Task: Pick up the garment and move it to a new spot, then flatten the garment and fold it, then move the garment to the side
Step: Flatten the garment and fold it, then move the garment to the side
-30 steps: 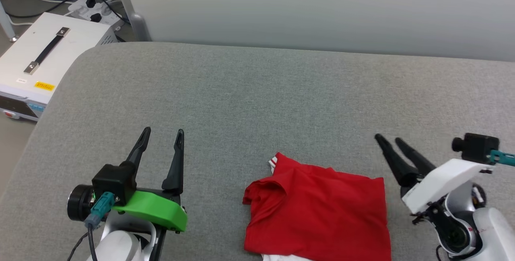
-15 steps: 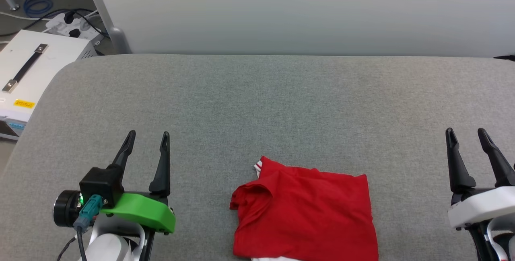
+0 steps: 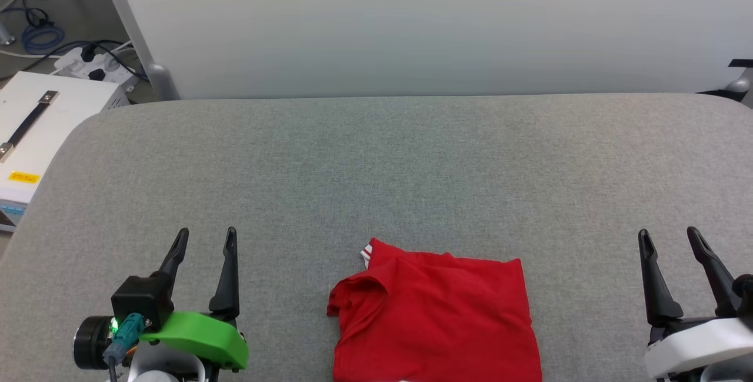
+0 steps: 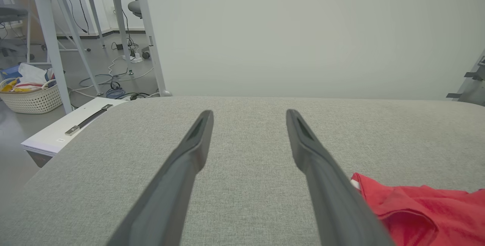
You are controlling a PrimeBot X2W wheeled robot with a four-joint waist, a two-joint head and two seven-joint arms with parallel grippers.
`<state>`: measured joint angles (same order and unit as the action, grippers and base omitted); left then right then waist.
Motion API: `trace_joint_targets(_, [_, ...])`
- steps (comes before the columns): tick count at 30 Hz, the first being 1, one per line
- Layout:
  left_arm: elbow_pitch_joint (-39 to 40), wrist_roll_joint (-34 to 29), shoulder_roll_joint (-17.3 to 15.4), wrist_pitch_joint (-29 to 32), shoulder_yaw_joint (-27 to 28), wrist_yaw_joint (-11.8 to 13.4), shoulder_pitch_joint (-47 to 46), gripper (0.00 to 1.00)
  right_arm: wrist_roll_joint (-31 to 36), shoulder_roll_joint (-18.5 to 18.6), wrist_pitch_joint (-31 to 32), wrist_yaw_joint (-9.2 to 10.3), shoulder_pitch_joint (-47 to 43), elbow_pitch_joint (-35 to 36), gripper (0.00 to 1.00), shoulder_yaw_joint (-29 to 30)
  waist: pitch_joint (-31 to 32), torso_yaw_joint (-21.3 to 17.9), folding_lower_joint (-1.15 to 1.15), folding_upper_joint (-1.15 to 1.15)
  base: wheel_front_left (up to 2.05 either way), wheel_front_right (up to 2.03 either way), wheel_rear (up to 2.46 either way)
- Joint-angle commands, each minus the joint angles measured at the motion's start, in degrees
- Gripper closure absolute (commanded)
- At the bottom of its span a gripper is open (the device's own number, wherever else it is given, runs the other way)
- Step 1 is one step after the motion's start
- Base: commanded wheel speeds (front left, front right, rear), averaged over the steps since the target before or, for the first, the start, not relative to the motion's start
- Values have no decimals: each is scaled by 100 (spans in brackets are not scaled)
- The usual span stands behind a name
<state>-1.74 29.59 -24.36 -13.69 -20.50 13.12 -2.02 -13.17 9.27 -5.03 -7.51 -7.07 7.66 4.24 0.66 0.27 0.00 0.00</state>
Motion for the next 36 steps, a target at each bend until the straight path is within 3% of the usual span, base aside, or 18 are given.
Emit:
trace_joint_targets(1, [-26,31,0,-67,32,27,95,0,18,-19,23,2,-57,72,0,-29,31,-35,0,0,0,0,0])
trace_joint_targets(23, [-128,55,20,-99,29,-51,26,0,-236,-53,356,2,-91,75,0,74,-20,8,0,0,0,0,0])
trace_joint_targets(30, [-84,7,61,-107,-4,-101,-191,0,-1206,168,1370,2,-113,-383,0,576,-213,171,0,0,0,0,0])
trace_joint_targets(36, [-4,-93,162,-115,-72,-153,-445,0,-2033,544,2411,2,-32,-658,0,381,-523,385,0,0,0,0,0])
